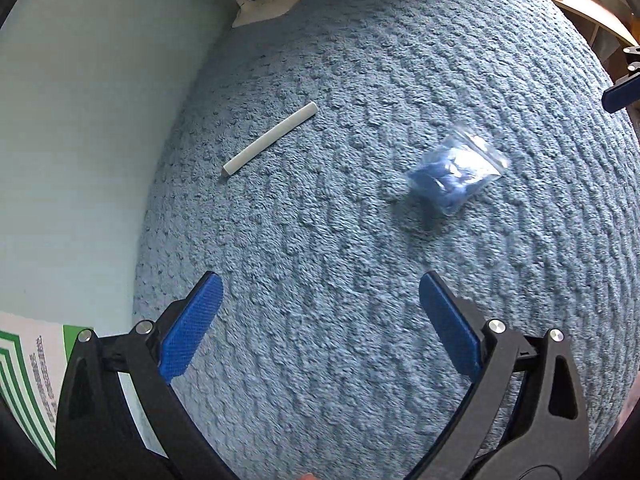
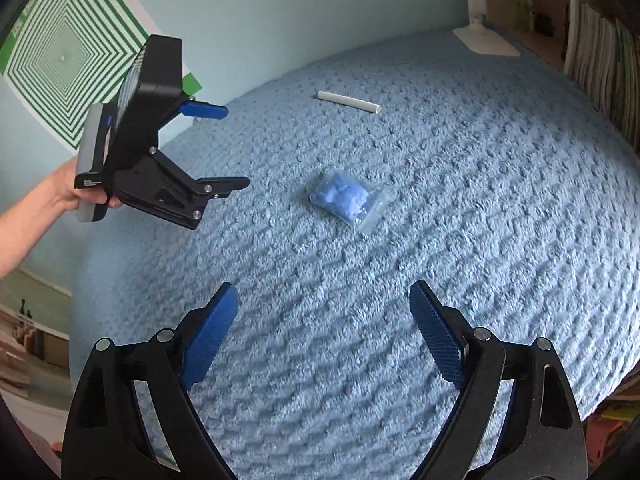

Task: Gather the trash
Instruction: 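Move both tools back over the white tube and blue plastic bag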

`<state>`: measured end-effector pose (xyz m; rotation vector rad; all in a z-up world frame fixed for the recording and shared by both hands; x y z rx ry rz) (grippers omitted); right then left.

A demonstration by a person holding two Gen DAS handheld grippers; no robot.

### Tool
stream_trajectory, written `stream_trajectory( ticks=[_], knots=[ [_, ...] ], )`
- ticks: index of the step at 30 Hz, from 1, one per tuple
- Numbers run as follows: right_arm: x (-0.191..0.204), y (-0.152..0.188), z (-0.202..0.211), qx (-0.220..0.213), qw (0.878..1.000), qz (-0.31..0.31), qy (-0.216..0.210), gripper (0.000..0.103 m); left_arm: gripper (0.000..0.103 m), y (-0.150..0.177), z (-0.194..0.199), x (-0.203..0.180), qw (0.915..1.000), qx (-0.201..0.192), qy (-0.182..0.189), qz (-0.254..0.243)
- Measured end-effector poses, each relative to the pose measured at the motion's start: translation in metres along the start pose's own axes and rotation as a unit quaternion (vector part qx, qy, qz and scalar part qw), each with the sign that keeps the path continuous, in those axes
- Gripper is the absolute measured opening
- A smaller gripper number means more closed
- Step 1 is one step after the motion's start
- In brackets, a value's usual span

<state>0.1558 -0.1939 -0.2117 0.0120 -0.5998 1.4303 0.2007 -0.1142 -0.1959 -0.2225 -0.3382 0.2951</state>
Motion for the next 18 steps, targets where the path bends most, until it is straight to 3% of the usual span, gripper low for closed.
stream_trajectory(
  ticks=[12, 18],
  knots=[
    [-0.008, -0.04, -0.068, 0.033, 0.999, -0.001, -0.002, 0.087, 0.096, -0.032, -0.076, 0.049, 0.9981, 0.009, 0.028, -0.055],
    [-0.014, -0.05, -0.089, 0.03, 0.999, 0.028, 0.018, 0.087, 0.097, -0.051, -0.11, 0.061, 0.9938, 0.009, 0.073, -0.083]
  ],
)
Point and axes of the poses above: each gripper's, at about its wrist camera, not at the fingertips, and z roughly against the way its jaws point, x to its left, y to its underside, the point moved 9 cm from there along -z, roughly the way its jaws point, and after that the axes turned 2 degrees about -x, right-handed, at the moved point
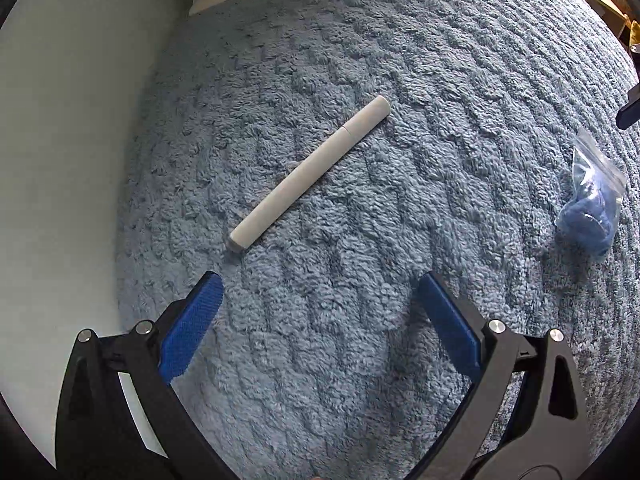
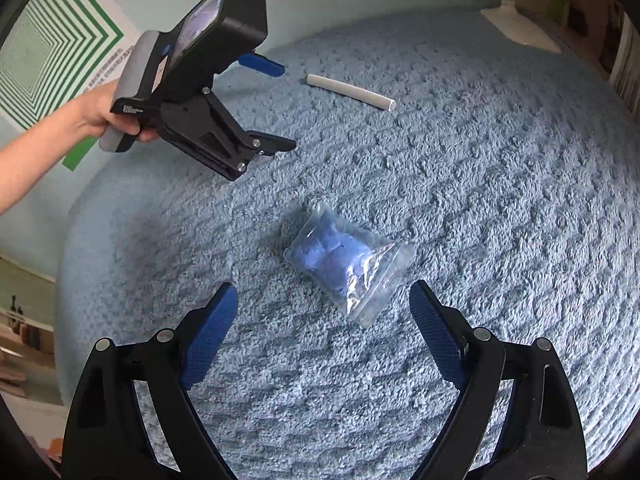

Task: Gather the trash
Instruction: 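Move both tools back over the white tube and blue plastic bag, then grasp the white tube with the left tool while the right tool grasps the blue plastic bag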

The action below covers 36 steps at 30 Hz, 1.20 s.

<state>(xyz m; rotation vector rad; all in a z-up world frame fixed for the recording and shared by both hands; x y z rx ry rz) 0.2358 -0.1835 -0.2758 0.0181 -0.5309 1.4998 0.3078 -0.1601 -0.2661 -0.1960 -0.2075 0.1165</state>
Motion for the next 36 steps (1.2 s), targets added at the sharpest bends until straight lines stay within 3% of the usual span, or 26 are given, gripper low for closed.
stream_trajectory(
  ticks=[7, 16, 23, 26, 29, 31, 32, 33, 36],
  knots=[
    [-0.007, -0.01, -0.022, 0.011, 1.0, 0.016, -0.001, 0.087, 0.097, -0.021, -0.015, 0.014, 0.9971, -0.026, 0.06, -0.04],
    [-0.002, -0.017, -0.059, 0.02, 0.999, 0.027, -0.009, 0.086, 0.097, -0.056, -0.052, 0.05, 0.9843, -0.03, 0.15, -0.088],
    [0.003, -0.021, -0.072, 0.017, 0.999, 0.028, -0.018, 0.085, 0.098, -0.067, -0.065, 0.058, 0.9762, -0.041, 0.162, -0.138],
    [-0.006, -0.017, -0.059, 0.012, 1.0, 0.025, -0.011, 0.077, 0.096, -0.069, -0.064, 0.052, 0.977, -0.04, 0.157, -0.139],
    [-0.007, -0.02, -0.05, 0.003, 1.0, 0.024, -0.018, 0.065, 0.083, -0.068, -0.056, 0.04, 0.9765, -0.044, 0.157, -0.141],
    [-0.005, -0.02, -0.045, 0.002, 0.999, 0.033, -0.013, 0.06, 0.061, -0.065, -0.045, 0.033, 0.9747, -0.049, 0.164, -0.144],
    [-0.004, -0.02, -0.043, 0.002, 0.999, 0.035, -0.017, 0.051, 0.045, -0.066, -0.043, 0.032, 0.9754, -0.052, 0.159, -0.144],
    [-0.003, -0.02, -0.041, 0.002, 0.999, 0.037, -0.018, 0.049, 0.028, -0.064, -0.041, 0.031, 0.9756, -0.049, 0.16, -0.142],
    [-0.002, -0.018, -0.036, 0.003, 0.999, 0.036, -0.019, 0.047, 0.011, -0.063, -0.038, 0.031, 0.9787, -0.042, 0.152, -0.131]
  ],
)
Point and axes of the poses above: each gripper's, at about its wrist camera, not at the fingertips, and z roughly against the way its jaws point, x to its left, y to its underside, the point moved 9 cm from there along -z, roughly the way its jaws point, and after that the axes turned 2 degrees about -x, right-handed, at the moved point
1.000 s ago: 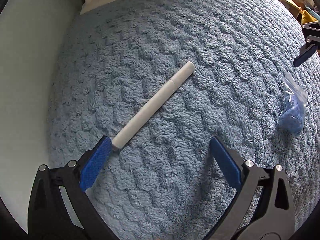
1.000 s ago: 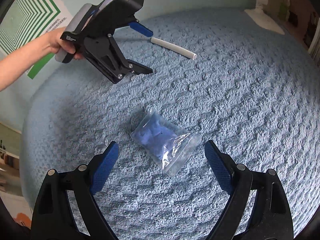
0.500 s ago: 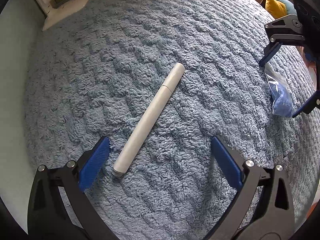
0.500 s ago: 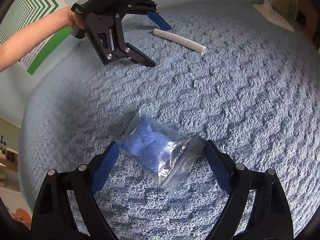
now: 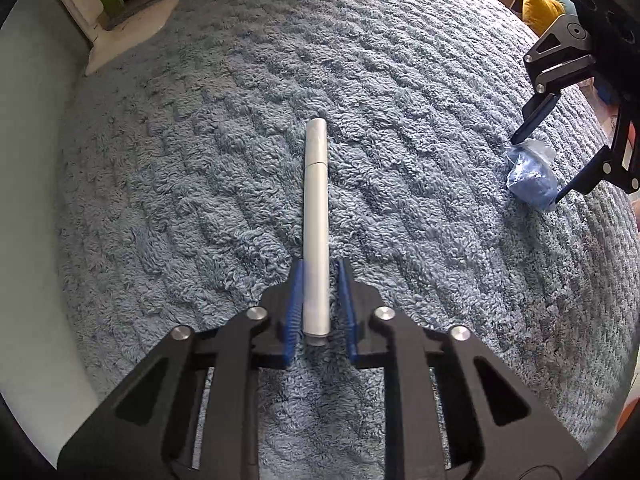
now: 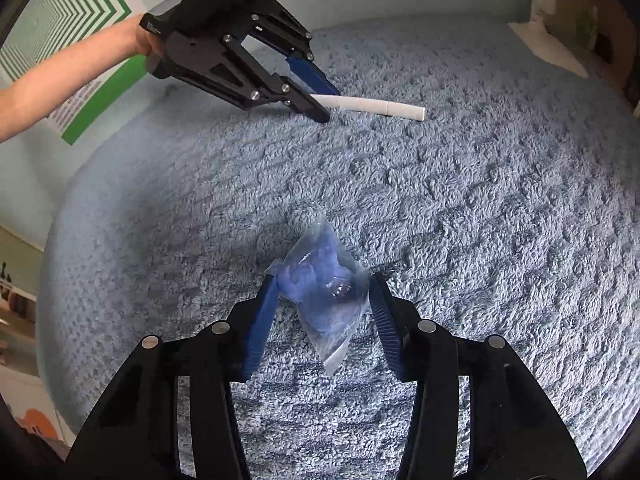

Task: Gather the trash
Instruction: 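Grasp the white tube with the left tool while the right tool grasps the blue plastic bag, then lift the white tube and blue plastic bag off the blanket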

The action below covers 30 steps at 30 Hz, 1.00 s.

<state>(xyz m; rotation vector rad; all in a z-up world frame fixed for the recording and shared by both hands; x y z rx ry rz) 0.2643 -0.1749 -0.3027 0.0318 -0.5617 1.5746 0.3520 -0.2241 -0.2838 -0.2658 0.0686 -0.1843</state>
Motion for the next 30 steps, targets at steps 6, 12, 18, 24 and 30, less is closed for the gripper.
stream_trajectory(
  ticks=[6, 12, 18, 24, 30],
  knots=[
    [-0.003, 0.012, 0.019, 0.0, 1.0, -0.007, -0.004, 0.047, 0.011, 0.004, 0.011, -0.012, 0.9996, 0.006, -0.027, 0.005],
    [-0.006, 0.029, 0.036, -0.002, 1.0, -0.017, 0.004, 0.046, 0.011, -0.002, 0.011, -0.024, 0.9988, 0.013, -0.046, 0.007],
    [-0.009, 0.038, 0.049, -0.006, 1.0, -0.028, 0.009, 0.046, 0.011, -0.001, 0.019, -0.046, 0.9979, 0.017, -0.062, 0.005],
    [-0.002, 0.053, 0.064, -0.011, 0.999, -0.034, 0.013, 0.046, 0.011, 0.002, 0.021, -0.07, 0.9976, 0.022, -0.066, 0.002],
    [0.005, 0.07, 0.072, -0.012, 0.999, -0.039, 0.018, 0.046, 0.011, -0.001, 0.023, -0.086, 0.9967, 0.022, -0.078, 0.003]
  ],
)
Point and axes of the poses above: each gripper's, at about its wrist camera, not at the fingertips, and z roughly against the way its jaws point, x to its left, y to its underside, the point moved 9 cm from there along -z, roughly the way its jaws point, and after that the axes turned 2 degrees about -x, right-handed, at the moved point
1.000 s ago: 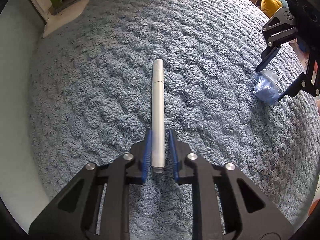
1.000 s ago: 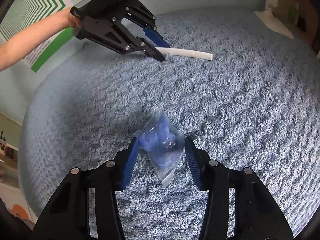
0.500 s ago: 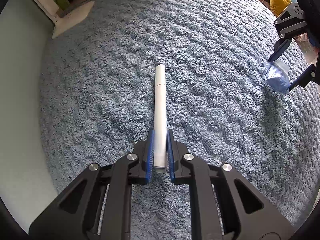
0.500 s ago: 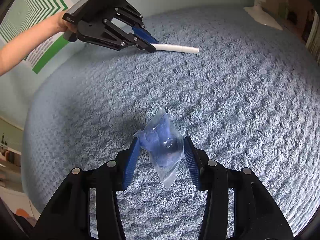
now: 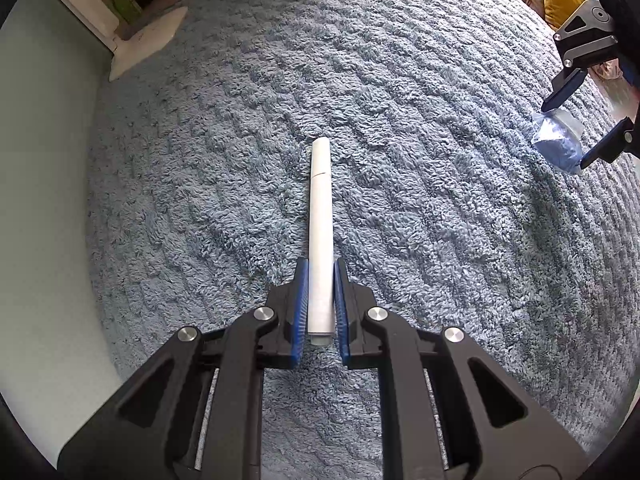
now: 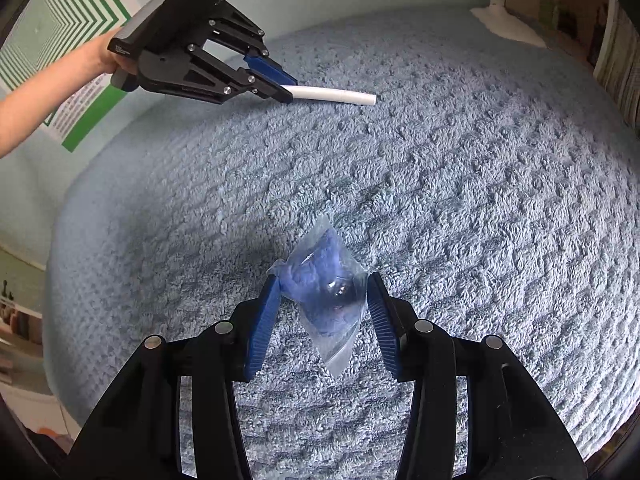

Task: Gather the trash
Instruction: 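Lift the white tube and blue plastic bag off the blanket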

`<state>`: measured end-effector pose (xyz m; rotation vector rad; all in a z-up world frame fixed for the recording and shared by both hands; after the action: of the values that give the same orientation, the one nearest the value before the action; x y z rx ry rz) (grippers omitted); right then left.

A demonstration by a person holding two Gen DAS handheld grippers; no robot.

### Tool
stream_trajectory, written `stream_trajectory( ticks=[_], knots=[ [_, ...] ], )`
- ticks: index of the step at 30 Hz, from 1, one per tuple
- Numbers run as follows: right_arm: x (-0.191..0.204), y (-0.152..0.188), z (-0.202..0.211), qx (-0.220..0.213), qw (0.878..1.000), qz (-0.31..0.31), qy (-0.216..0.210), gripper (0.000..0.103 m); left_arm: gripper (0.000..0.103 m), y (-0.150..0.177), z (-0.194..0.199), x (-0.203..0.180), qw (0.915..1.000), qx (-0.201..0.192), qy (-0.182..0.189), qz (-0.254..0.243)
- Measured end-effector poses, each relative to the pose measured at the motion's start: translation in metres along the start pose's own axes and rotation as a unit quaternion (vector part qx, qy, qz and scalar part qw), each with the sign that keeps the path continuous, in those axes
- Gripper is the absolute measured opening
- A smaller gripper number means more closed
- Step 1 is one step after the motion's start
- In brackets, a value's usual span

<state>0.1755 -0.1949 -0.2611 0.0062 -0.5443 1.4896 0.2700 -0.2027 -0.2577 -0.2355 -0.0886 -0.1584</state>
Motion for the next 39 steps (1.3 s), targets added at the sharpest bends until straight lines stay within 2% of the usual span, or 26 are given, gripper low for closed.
stream_trajectory(
  ticks=[5, 13, 21, 27, 31, 35, 39],
  knots=[
    [0.0, 0.019, 0.011, 0.0, 1.0, -0.006, 0.005, 0.046, 0.011, -0.009, 0.009, -0.022, 0.9996, -0.004, -0.026, -0.007],
    [0.0, 0.043, 0.045, -0.009, 1.0, -0.007, 0.013, 0.046, 0.011, -0.013, 0.013, -0.021, 0.9952, 0.001, -0.095, 0.02],
    [-0.003, 0.06, 0.072, -0.011, 1.0, -0.005, 0.018, 0.046, 0.011, -0.007, 0.025, -0.032, 0.9924, 0.004, -0.114, 0.046],
    [0.001, 0.08, 0.093, -0.022, 1.0, -0.007, 0.018, 0.046, 0.011, 0.013, 0.055, -0.038, 0.9889, 0.001, -0.137, 0.057],
    [0.0, 0.094, 0.114, -0.033, 0.999, -0.013, 0.018, 0.046, 0.011, 0.016, 0.068, -0.04, 0.9836, -0.008, -0.155, 0.092],
    [-0.007, 0.11, 0.141, -0.046, 0.999, -0.021, 0.018, 0.046, 0.011, 0.018, 0.079, -0.053, 0.9793, -0.017, -0.156, 0.128],
    [-0.015, 0.129, 0.169, -0.063, 0.997, -0.029, 0.016, 0.046, 0.011, 0.017, 0.092, -0.066, 0.9712, -0.019, -0.177, 0.158]
  ],
)
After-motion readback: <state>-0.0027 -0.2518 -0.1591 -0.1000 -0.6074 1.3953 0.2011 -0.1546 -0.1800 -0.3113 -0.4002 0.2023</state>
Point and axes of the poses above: each gripper's, at about its wrist camera, not at the fingertips, and z roughly against the way its jaws point, x to its left, y to its underside, the point moved 9 cm from there along -z, roughly the way its jaws point, and after that the axes turned 2 degrees about -x, right-handed, at the moved point
